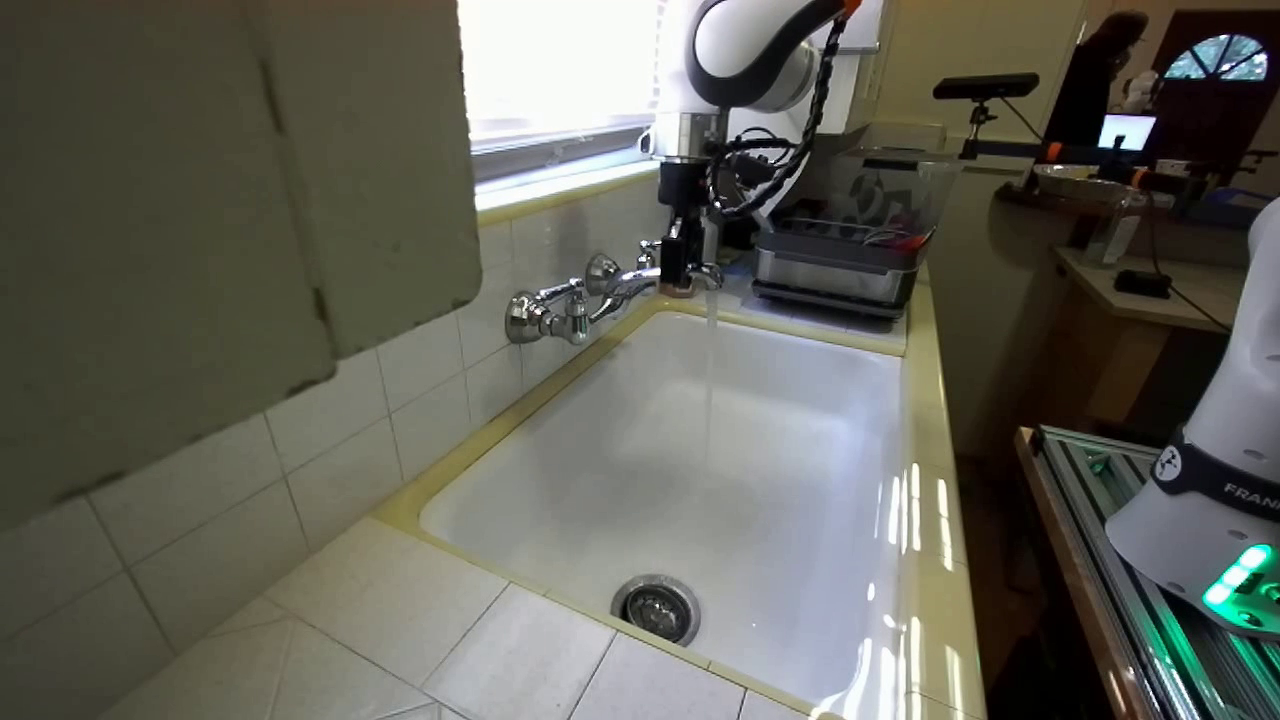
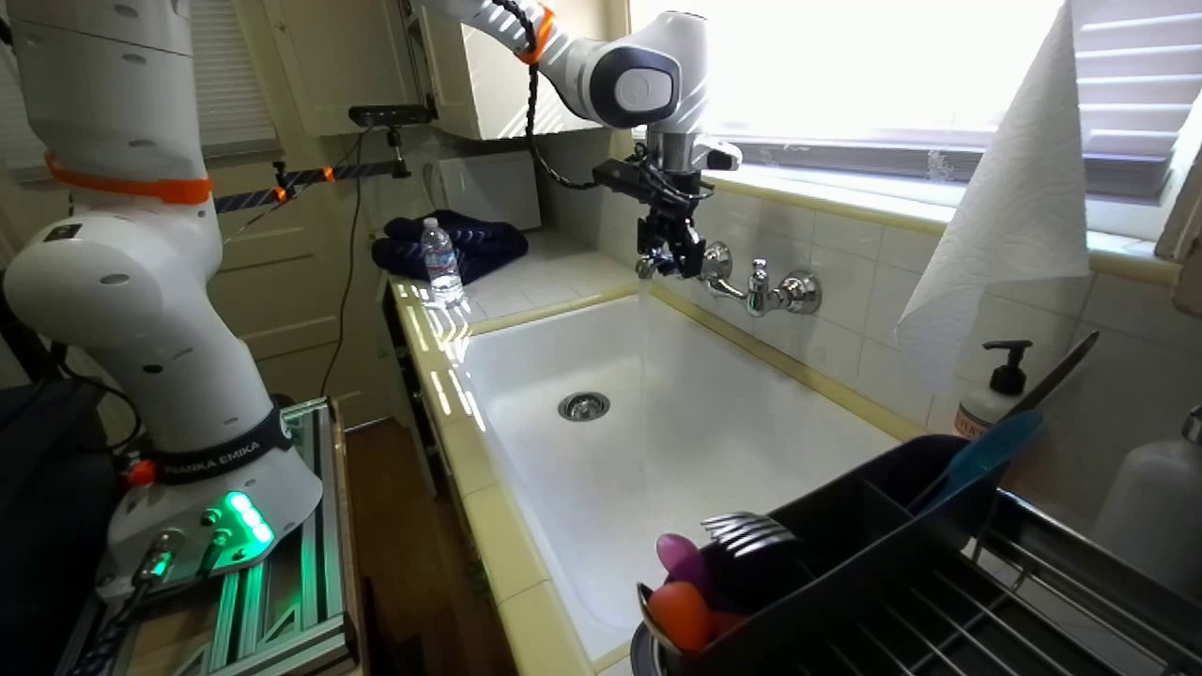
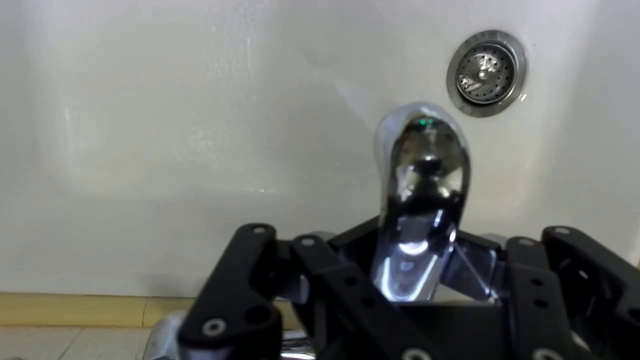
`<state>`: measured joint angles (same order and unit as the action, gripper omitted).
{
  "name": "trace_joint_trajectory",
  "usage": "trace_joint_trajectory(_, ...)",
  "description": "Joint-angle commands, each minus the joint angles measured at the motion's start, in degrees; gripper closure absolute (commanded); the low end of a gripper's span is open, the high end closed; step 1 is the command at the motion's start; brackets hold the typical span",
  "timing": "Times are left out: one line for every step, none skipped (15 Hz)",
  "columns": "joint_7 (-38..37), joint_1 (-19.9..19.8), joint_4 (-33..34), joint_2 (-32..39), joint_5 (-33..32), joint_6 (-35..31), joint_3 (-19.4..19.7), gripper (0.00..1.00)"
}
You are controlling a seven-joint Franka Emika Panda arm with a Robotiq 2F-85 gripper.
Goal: Push the faucet handle on the right forwards then push the faucet to the left.
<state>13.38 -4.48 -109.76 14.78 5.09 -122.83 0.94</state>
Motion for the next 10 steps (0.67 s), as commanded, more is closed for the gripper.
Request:
trace_joint_trajectory(-0.7,0.7,0.7,-0.6,-0.4,-0.7,-0.6,0.99)
trace_joint_trajectory(-0.9,1.0,0.7,-0.5,-0.7,-0.7,-0.7,0.99)
trace_joint_trajectory(-1.6,1.3,0.8,-0.2,-1.1,-0.7,-0.8,0.99)
trace_joint_trajectory(-1.8,1.5,0.9,0.1,-1.4,-0.8,-0.9,0.99)
trace_joint_trajectory(-2.1,1.8,1.1,0.3,-1.7,-0.9,-1.1,0.99)
trace_joint_trajectory(-2.4,2.1,1.3,0.6,-2.1,-0.7,-1.2,0.99)
trace_joint_trajectory(-2.8,2.3,1.5,0.7,-2.4,-0.6,-1.3,0.99)
trace_joint_trajectory(-3.2,2.4,1.5,0.6,-2.6,-0.6,-1.4,0.93)
trace_joint_trajectory(-3.6,2.5,1.6,0.5,-2.7,-0.4,-1.4,0.7)
trace_joint_trajectory(-4.0,2.6,1.6,0.2,-2.7,-0.1,-1.4,0.68)
